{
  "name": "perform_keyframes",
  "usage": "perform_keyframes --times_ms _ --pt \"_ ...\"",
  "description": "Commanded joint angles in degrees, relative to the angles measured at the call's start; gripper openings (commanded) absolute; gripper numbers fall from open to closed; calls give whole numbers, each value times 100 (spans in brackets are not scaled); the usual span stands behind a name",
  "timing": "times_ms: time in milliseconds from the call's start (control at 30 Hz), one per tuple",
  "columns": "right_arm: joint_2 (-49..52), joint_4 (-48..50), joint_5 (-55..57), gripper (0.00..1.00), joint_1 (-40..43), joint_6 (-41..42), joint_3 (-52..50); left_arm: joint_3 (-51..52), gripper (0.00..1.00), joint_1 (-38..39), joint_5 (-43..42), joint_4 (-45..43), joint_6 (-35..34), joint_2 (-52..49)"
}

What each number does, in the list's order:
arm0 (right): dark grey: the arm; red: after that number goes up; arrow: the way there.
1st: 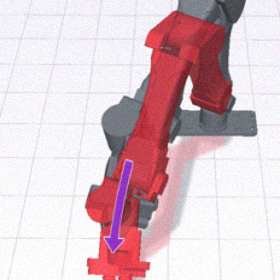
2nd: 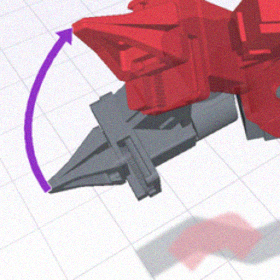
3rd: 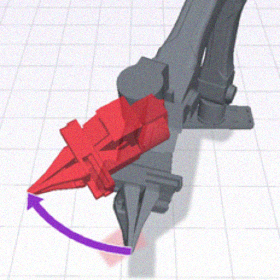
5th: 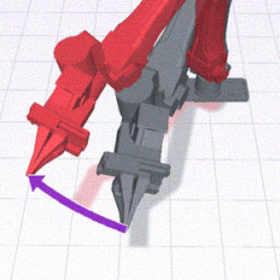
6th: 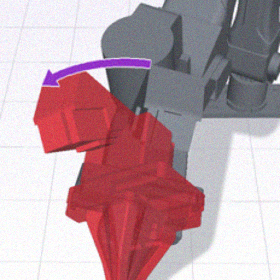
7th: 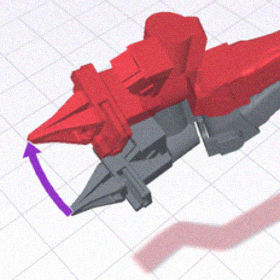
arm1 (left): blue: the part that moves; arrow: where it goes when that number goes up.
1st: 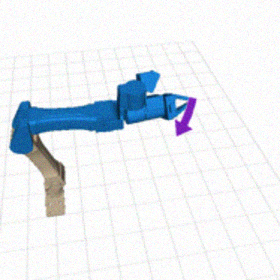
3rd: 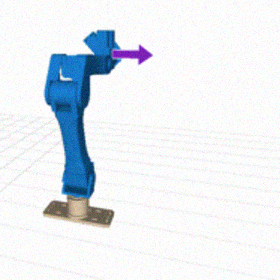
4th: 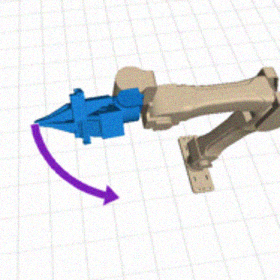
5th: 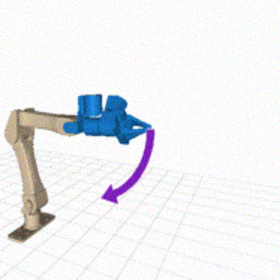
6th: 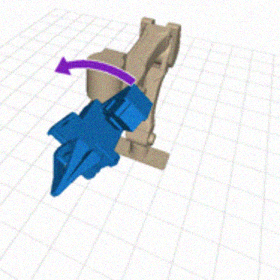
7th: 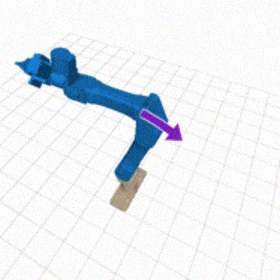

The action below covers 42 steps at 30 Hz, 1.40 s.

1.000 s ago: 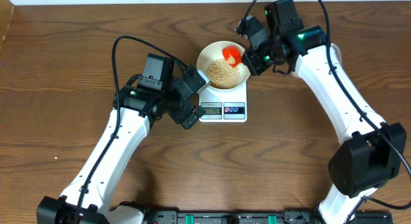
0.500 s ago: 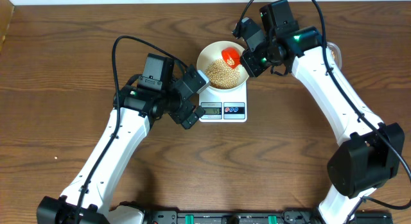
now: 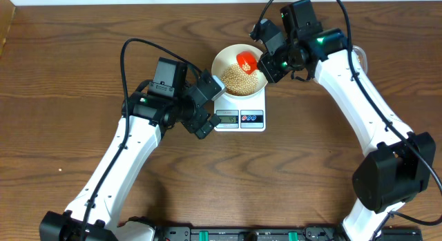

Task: Scoop item into bowl and weigh 50g on scale

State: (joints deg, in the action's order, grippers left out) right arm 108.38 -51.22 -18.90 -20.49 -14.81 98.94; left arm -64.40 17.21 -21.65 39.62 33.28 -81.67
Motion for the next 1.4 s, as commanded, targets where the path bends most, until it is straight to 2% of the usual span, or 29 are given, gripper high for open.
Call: perform_keyframes --times_ms 0,267,1367 --pt "48 0 -101 1 13 -26 151 -22 98 -4 31 -4 55 44" --pt "48 -2 535 1 -232 -31 151 -22 98 -4 31 -4 55 44" --pt "48 -4 522 1 -245 -26 151 -22 98 -4 31 -4 55 44"
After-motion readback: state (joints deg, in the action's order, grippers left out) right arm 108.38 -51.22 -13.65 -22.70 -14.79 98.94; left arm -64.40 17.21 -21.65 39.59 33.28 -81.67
